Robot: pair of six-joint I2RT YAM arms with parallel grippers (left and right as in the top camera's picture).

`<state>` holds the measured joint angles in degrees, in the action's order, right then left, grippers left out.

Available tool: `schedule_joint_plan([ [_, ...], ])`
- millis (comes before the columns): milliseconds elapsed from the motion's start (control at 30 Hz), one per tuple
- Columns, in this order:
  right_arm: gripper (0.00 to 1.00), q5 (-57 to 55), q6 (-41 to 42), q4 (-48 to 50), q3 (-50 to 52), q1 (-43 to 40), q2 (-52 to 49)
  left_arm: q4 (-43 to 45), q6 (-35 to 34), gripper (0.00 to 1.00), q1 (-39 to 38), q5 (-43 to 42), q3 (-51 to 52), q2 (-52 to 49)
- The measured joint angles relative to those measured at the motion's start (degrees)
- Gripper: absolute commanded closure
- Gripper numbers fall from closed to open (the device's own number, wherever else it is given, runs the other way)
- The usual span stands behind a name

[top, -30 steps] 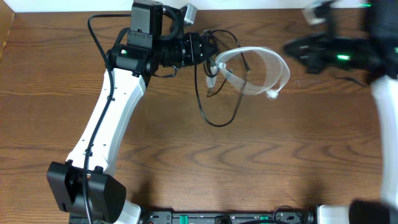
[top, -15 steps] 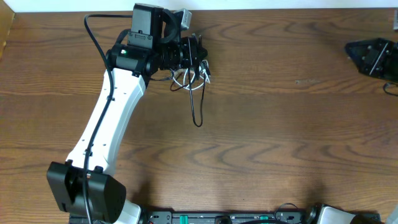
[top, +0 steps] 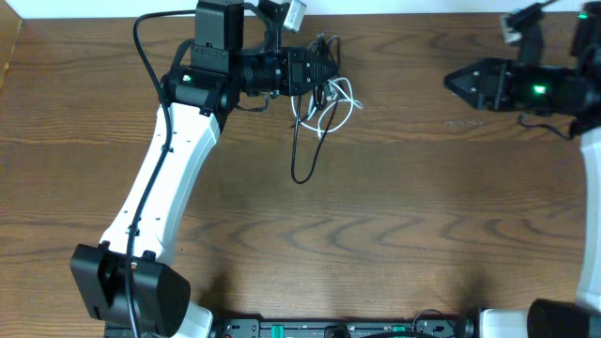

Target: Untangle cables

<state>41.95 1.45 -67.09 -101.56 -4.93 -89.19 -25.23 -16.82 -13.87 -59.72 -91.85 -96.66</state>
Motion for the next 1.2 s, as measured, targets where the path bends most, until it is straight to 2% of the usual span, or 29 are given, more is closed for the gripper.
schedule_joint_plan([
  [200, 0.52, 0.2, -1.6, 2.1, 0.0, 5.5, -5.0, 0.2, 0.1, 0.89, 0.0, -4.7, 0.0, 0.0],
  [467, 0.56, 1.4, -3.1, 7.2, 0.0, 12.9, -9.8, 0.2, -0.1, 0.89, 0.0, -6.0, 0.0, 0.0],
  [733, 0.58, 1.9, 2.1, 14.6, 0.0, 17.5, -14.4, 0.2, -2.1, 0.89, 0.0, -6.2, 0.0, 0.0],
  [1200, 0.56, 1.9, 8.5, 20.6, 0.0, 20.3, -23.8, 0.2, -4.3, 0.88, 0.0, -6.2, 0.0, 0.0],
])
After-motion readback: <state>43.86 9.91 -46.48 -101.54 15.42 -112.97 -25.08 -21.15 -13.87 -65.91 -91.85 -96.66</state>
